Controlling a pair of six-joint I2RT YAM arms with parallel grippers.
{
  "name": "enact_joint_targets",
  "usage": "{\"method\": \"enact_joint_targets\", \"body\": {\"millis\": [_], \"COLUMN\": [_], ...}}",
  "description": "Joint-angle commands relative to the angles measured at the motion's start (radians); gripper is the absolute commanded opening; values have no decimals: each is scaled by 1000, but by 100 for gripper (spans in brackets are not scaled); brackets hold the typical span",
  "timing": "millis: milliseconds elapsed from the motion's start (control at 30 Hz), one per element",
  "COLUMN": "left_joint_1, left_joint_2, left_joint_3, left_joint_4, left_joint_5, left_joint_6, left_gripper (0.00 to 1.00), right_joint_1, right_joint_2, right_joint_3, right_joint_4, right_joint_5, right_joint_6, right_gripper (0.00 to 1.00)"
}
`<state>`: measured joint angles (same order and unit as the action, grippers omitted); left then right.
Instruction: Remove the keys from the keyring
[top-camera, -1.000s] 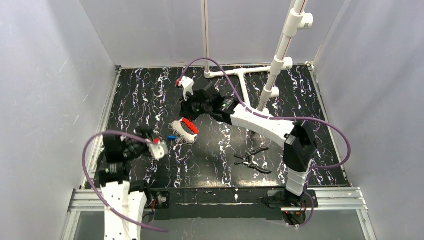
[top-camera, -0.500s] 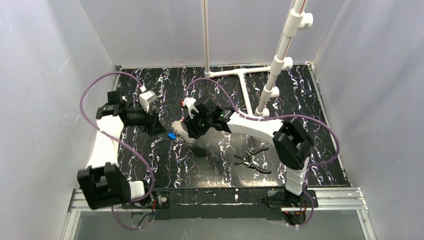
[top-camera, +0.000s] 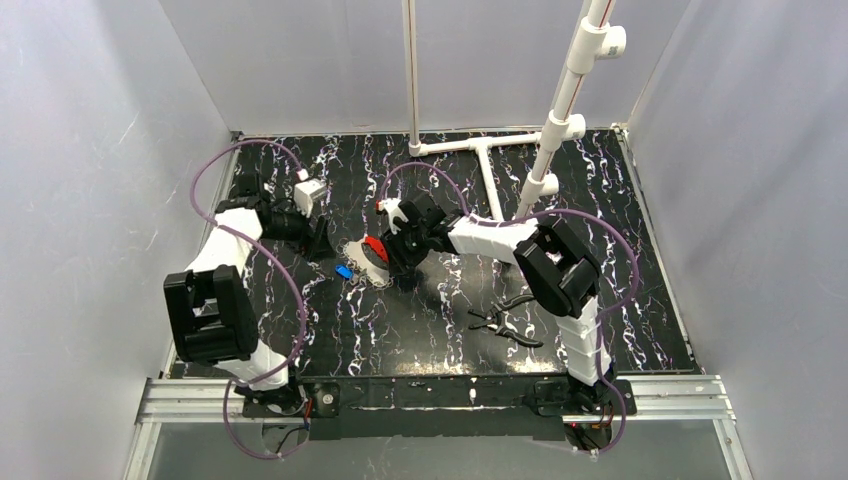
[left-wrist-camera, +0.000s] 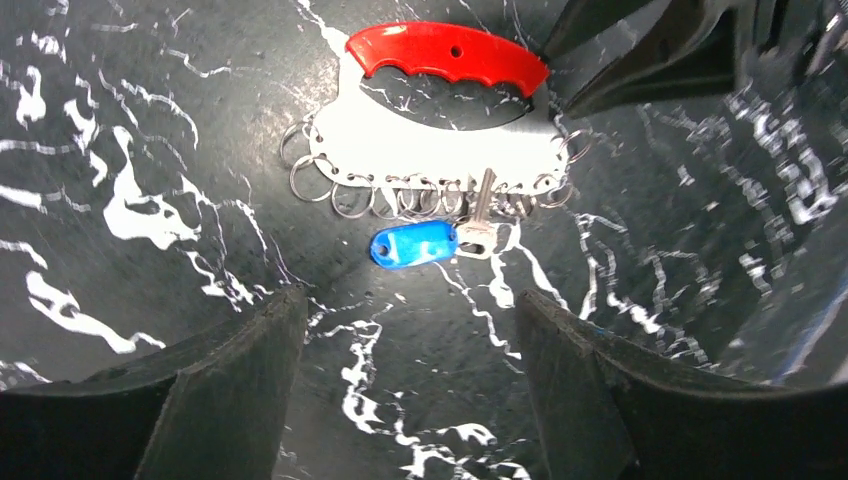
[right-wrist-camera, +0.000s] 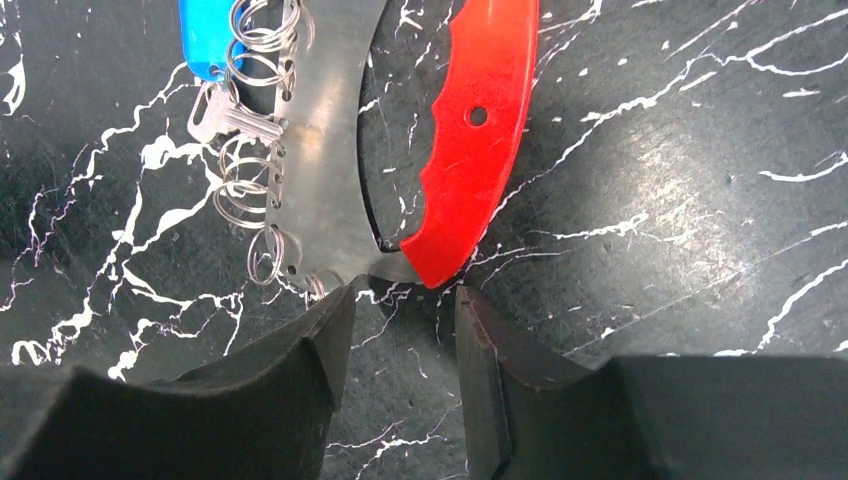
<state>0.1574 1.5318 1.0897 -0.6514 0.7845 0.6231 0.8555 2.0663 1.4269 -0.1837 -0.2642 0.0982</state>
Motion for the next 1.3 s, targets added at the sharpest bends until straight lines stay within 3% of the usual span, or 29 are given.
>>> {"method": "enact_joint_targets", "body": {"millis": [0, 133, 333, 733, 933, 1267], "left_joint_1": [-81, -119, -201, -239, -239, -239], "left_joint_2": [33, 122, 198, 274, 272, 240], "left_joint_3": [42, 87, 111, 60, 38, 17], "left_joint_4": [-10, 42, 38, 143, 145, 132], "left_joint_5": [-89, -123, -173, -343, -360, -304], "left_joint_6": [284, 289, 354, 317, 334, 356], "left_gripper": [76, 78, 90, 80, 59, 0], "right_joint_1": [-15, -21, -22, -36, -38, -50], "right_joint_2": [31, 48, 73, 87, 85, 68], "right_joint_3": [46, 68, 84, 88, 86, 93], "right_joint_4": [3, 0, -1, -2, -2, 13], "right_joint_5": [-40, -33, -24, -42, -37, -62], "right_joint_6": [9, 8, 8, 25, 23, 22], "right_gripper": [51, 50, 50, 50, 50, 57]}}
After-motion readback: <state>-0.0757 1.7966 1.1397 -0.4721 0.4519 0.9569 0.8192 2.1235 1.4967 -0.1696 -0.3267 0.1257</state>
